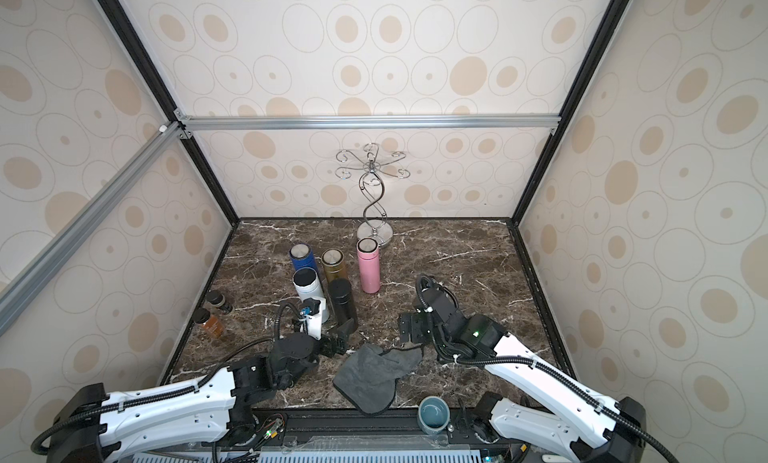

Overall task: Wipe the surface of the thermos
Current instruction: Pick up the thermos from the center of the board.

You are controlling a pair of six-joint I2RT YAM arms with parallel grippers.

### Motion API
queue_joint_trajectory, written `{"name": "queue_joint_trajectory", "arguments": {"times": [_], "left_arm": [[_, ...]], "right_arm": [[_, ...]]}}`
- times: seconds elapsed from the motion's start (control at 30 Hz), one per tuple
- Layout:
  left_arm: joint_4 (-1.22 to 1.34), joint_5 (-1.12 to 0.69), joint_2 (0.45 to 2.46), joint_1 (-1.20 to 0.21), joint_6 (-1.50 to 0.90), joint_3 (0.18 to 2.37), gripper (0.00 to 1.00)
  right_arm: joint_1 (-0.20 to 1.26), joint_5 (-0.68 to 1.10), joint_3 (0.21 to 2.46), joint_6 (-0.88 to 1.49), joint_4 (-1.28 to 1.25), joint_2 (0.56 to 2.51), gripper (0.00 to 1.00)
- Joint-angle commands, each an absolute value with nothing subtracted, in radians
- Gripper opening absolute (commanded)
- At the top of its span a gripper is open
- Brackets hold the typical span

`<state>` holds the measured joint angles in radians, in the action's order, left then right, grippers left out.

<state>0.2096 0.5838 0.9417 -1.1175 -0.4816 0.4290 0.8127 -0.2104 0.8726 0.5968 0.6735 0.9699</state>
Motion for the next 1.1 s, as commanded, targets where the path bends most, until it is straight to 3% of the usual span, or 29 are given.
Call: {"name": "queue_joint_trajectory", "arguments": {"times": [0.0, 0.3, 1.07], "left_arm": [[0.344, 0.651, 0.981, -1.125, -0.453, 0.426, 1.0], [0.509, 0.745, 1.064, -1.124, -0.413, 0.391, 1.0], [0.718, 0.749, 1.297, -1.064, -0.383, 0.437, 1.0]], "right_arm": [[0.819, -0.231, 0.86, 0.589, 0.674, 0.971, 0.97], [0.818, -0.236, 0.84, 0.588, 0.649, 0.978, 0.97], [0.807, -0.296, 0.831, 0.595, 0.646, 0.961, 0.97]]}}
